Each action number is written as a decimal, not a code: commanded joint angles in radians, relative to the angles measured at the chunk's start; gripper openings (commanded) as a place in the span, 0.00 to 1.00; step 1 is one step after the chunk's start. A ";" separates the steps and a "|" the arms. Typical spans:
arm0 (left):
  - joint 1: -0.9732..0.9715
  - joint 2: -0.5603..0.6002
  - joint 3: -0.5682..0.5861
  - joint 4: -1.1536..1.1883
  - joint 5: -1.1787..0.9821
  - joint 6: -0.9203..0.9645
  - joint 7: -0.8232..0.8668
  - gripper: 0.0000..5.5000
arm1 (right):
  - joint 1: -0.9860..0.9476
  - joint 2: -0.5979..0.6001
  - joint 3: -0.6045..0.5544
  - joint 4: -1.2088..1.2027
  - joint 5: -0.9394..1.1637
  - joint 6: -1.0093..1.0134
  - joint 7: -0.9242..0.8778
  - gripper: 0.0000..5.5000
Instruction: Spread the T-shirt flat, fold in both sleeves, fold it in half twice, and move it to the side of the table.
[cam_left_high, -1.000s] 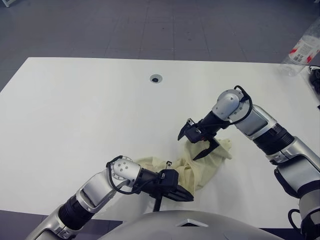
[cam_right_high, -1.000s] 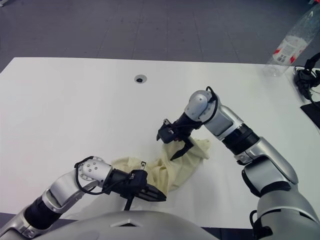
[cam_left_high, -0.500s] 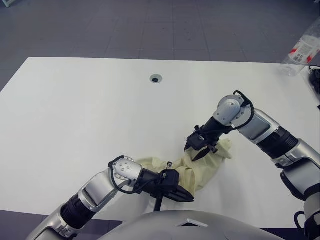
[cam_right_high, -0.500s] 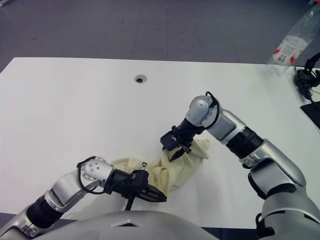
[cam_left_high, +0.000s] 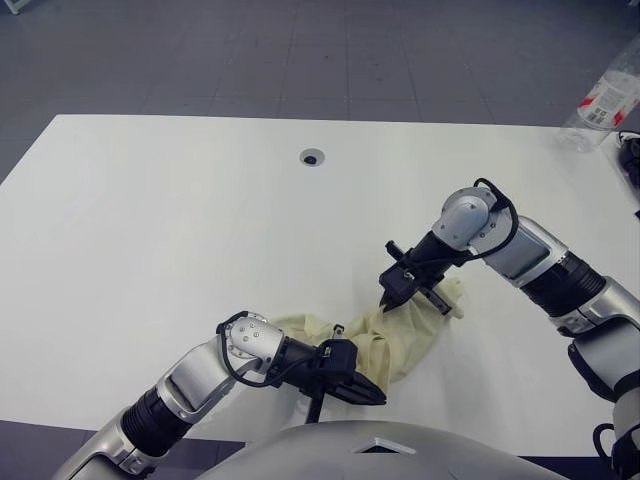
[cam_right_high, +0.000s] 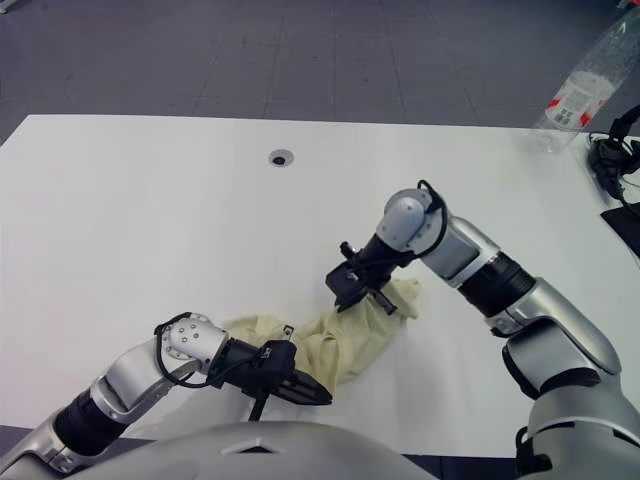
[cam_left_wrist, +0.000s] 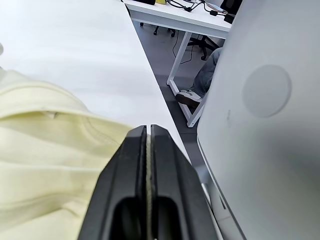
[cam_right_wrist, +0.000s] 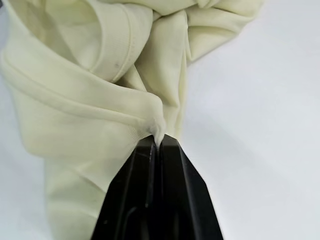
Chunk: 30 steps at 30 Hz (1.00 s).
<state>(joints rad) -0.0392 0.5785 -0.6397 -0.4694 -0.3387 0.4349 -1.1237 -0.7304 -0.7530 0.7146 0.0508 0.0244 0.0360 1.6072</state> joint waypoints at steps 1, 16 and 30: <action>-0.006 -0.003 0.015 0.010 0.000 -0.014 0.005 0.00 | 0.007 -0.006 -0.069 -0.007 0.015 -0.002 -0.005 0.00; 0.102 0.165 0.491 -0.061 -0.217 -0.053 -0.017 0.00 | 0.482 -0.389 -0.676 -0.341 0.388 0.062 0.001 0.00; 0.394 0.215 0.430 -0.229 -0.267 0.036 0.014 0.00 | 0.976 -0.396 -0.620 -0.604 0.315 0.123 -0.112 0.00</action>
<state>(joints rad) 0.3462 0.7779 -0.1568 -0.6918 -0.6485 0.4481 -1.1311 0.2507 -1.1670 0.0241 -0.5506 0.4114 0.1605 1.5221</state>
